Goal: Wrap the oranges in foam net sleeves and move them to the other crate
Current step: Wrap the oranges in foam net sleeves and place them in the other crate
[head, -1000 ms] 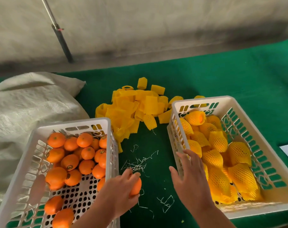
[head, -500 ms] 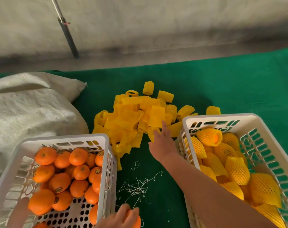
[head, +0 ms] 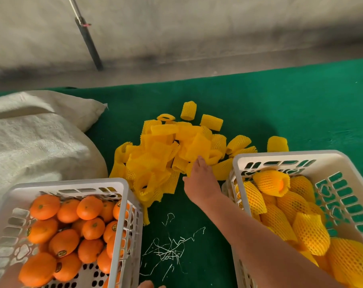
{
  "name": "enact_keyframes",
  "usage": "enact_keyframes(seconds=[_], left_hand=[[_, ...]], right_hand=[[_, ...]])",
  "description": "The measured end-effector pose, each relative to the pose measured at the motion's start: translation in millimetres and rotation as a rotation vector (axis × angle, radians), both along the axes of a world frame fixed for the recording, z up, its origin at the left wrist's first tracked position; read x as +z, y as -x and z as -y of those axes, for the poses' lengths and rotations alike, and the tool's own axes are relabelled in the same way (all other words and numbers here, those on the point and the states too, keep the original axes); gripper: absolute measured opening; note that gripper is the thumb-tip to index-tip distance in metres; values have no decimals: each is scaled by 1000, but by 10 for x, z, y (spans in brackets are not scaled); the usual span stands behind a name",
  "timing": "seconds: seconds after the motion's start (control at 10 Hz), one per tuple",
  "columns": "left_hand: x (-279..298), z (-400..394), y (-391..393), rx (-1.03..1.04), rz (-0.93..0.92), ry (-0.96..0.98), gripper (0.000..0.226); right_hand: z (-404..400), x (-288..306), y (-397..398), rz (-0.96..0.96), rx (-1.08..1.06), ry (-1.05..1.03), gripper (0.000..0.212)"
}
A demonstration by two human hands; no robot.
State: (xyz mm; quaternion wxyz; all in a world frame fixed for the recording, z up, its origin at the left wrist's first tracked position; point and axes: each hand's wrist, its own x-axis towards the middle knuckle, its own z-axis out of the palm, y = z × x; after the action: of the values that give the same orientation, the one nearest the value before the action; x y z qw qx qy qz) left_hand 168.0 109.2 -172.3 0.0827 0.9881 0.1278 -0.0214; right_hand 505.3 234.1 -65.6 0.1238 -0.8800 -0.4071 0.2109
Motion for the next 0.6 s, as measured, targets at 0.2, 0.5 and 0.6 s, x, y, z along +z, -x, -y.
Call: enact_keyframes(seconds=[0.2,0.5,0.6], left_hand=[[736,-550,-214,75,-55,128,44],[1399,-796,-113,176,-107,63,63],[1366,-630,-120,126,-147,29,70]], right_hand=[[781,241,436,-208,-110,-430,31],[1258,172,696,-358,-136,-507,4],[1234,113,711,-217,-4,-443,14]])
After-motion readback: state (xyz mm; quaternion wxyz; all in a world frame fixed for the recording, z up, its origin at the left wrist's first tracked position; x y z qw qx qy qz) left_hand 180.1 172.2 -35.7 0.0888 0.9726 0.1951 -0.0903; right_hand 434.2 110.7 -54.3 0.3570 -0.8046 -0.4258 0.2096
